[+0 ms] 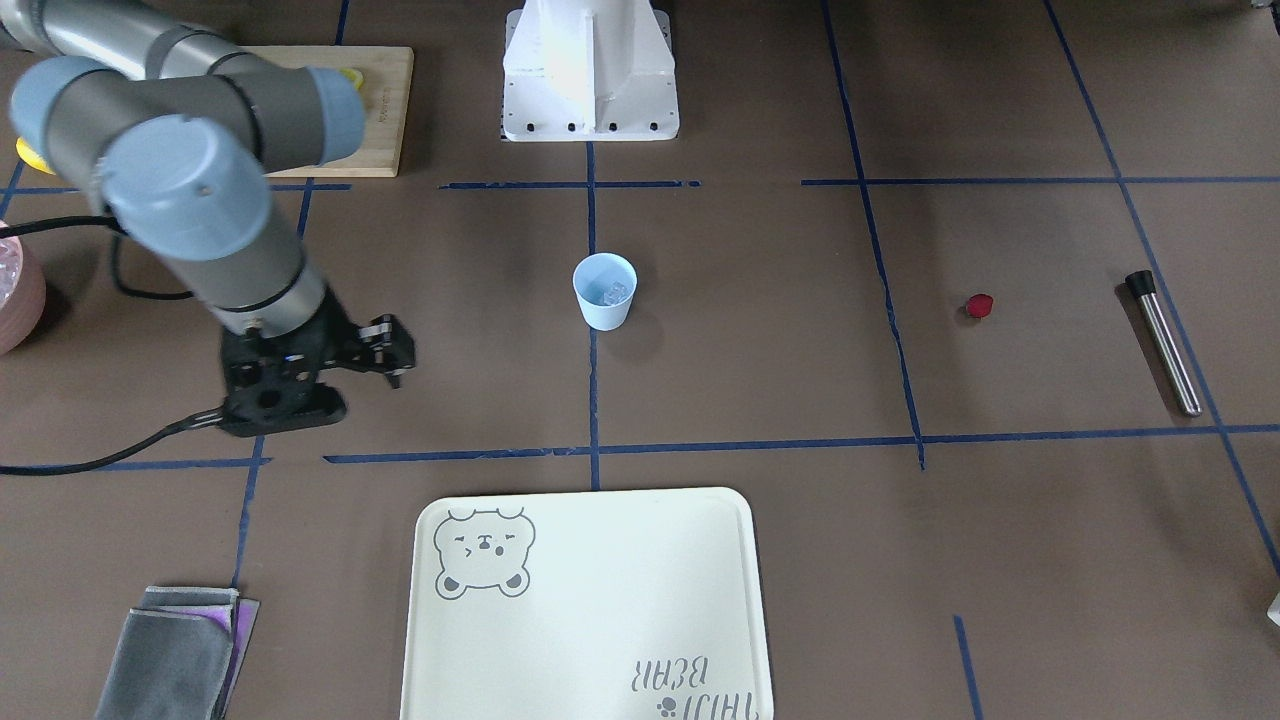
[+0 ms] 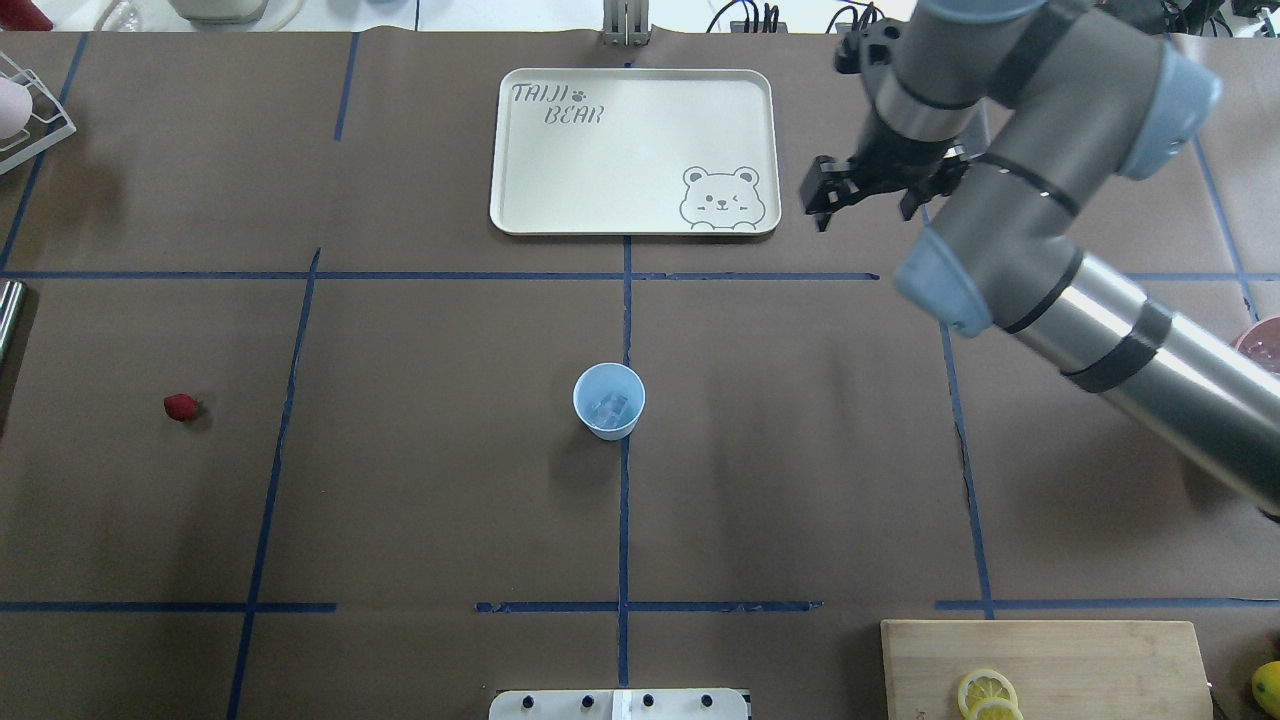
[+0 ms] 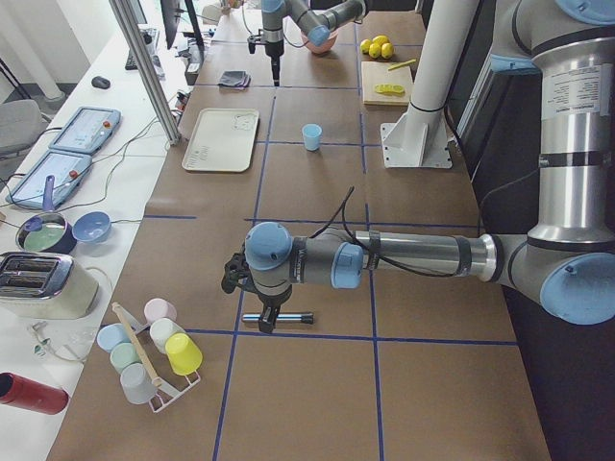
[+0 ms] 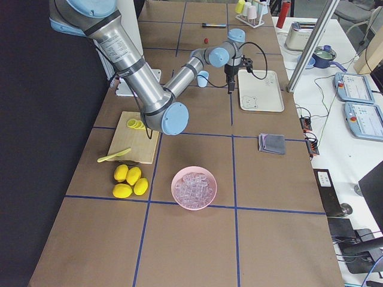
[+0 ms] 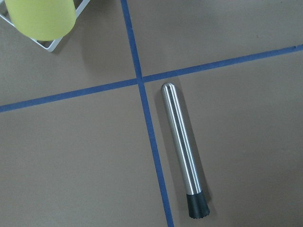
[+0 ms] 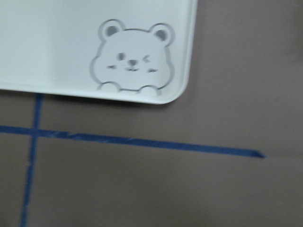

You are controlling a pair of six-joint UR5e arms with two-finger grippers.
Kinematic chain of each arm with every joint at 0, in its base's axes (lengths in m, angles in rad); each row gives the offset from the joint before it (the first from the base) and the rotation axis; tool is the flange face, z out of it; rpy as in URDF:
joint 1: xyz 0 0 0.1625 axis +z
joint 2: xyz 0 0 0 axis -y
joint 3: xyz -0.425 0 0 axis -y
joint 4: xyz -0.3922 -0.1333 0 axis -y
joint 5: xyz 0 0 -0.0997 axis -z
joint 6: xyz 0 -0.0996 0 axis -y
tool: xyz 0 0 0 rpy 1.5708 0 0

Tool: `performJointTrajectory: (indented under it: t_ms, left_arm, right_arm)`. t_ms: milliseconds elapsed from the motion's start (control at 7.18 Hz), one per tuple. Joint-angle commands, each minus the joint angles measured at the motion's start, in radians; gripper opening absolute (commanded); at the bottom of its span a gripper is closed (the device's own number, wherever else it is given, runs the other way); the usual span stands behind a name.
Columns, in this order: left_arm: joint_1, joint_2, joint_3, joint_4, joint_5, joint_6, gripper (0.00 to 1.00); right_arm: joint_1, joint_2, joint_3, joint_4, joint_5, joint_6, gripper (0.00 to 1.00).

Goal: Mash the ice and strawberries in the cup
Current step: 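Withdraw the right gripper back toward the pink bowl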

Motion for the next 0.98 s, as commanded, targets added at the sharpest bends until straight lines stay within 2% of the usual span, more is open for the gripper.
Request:
performJointTrajectory:
  t_ms: [0,139,279,418,697,836]
  left_arm:
    - [0.002,-0.004,0.009,-0.075,-0.003,-0.002,1.00]
    - [0.002,-0.004,0.011,-0.096,-0.005,0.004,1.00]
    - [0.002,-0.004,0.012,-0.201,-0.005,0.000,1.00]
    - [0.005,-0.006,0.020,-0.230,-0.002,-0.003,1.00]
    - [0.017,-0.041,0.040,-0.228,-0.005,-0.003,1.00]
    - [0.044,-0.041,0.028,-0.234,-0.007,-0.006,1.00]
  right_arm:
    - [0.229,-0.188,0.006,0.002,0.118,-0.398,0.99]
    - [0.329,-0.258,0.006,0.002,0.163,-0.549,0.99]
    - [0.436,-0.322,0.008,-0.002,0.203,-0.667,0.99]
    - [0.524,-0.396,0.007,-0.001,0.214,-0.773,0.99]
    - [0.631,-0.566,0.011,0.010,0.208,-0.834,0.99]
    - [0.647,-0.664,0.054,0.053,0.208,-0.831,1.00]
